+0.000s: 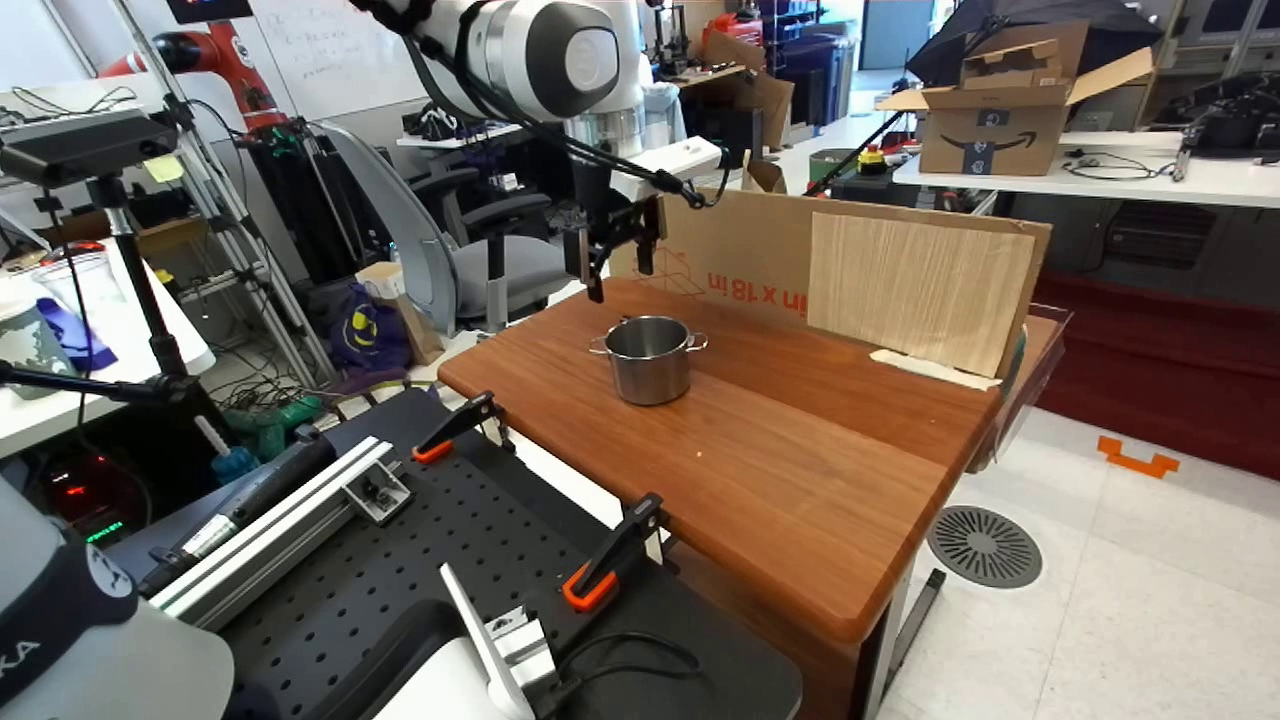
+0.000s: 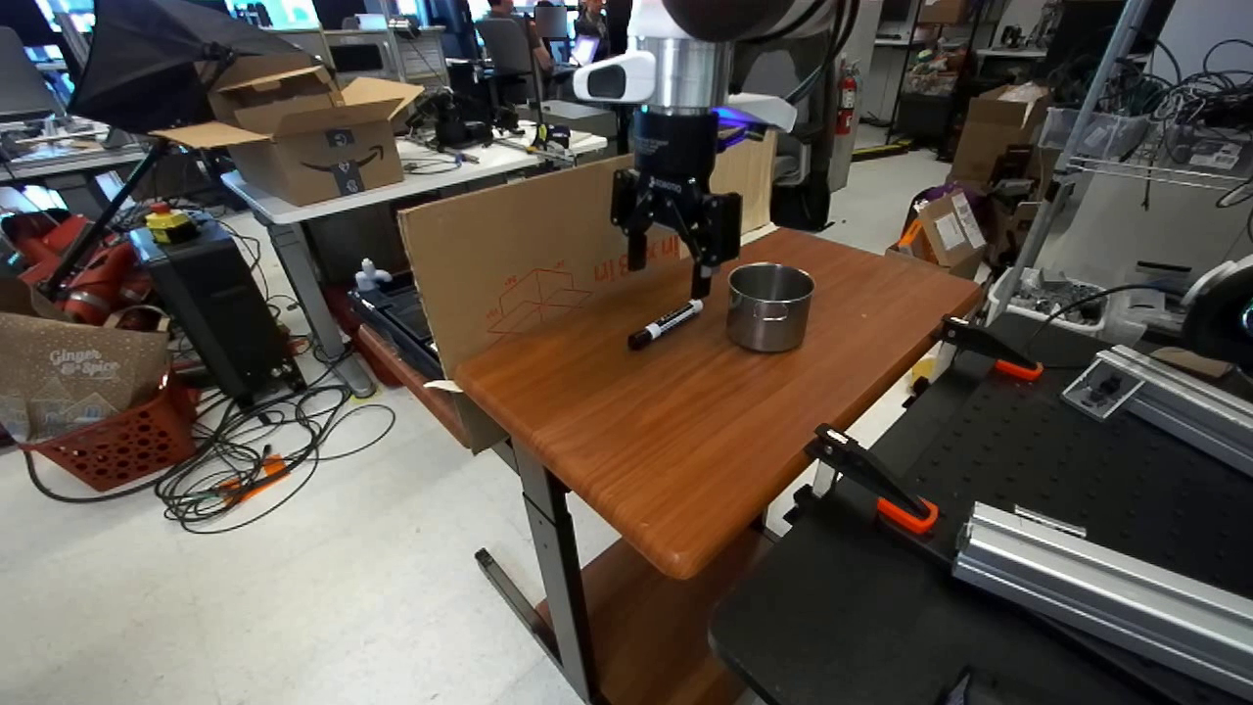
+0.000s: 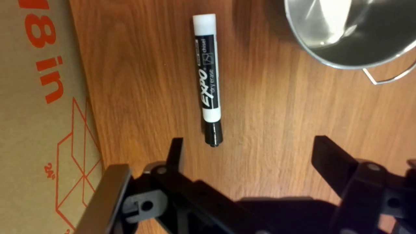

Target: Put the marker in the pot

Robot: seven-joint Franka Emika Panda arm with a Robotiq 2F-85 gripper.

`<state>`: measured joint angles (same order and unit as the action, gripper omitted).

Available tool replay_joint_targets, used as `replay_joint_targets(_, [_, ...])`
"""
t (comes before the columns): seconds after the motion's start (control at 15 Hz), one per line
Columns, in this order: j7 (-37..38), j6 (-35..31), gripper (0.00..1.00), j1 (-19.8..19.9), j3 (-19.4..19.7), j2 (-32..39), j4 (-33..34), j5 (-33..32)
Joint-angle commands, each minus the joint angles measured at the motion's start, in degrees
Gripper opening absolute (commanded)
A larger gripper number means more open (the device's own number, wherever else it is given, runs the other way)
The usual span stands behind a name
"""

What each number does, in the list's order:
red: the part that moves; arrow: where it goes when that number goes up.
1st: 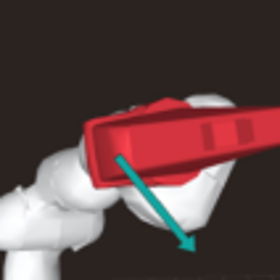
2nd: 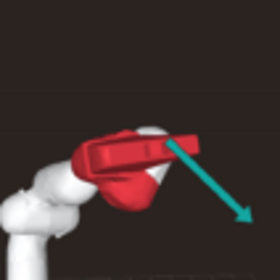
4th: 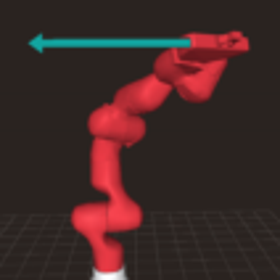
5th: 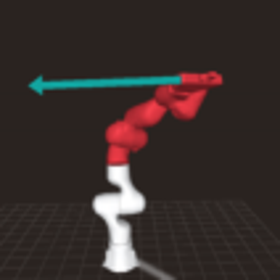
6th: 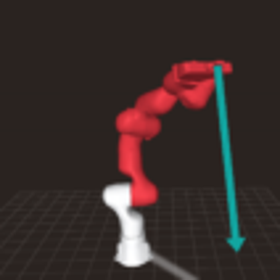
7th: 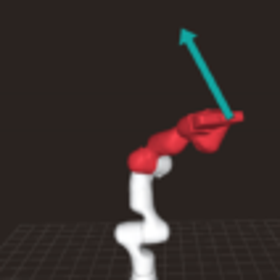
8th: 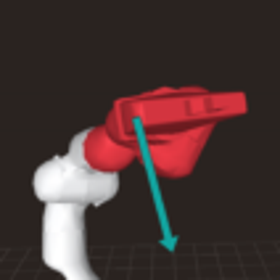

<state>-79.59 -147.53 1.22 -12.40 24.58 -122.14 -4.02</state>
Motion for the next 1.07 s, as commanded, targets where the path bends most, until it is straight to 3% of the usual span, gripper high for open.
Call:
replay_joint_targets(0.0, [3.1,2.7,1.00,-2.8,2.3,3.3,5.1,-3.8])
replay_joint_targets(0.87, [4.8,3.4,1.00,-4.6,2.3,12.5,11.2,-6.1])
replay_joint_targets(0.93, [4.7,3.5,0.75,-4.6,2.4,12.9,11.7,-6.2])
replay_joint_targets(1.0, [4.8,3.8,0.72,-4.7,2.6,13.1,12.0,-6.3])
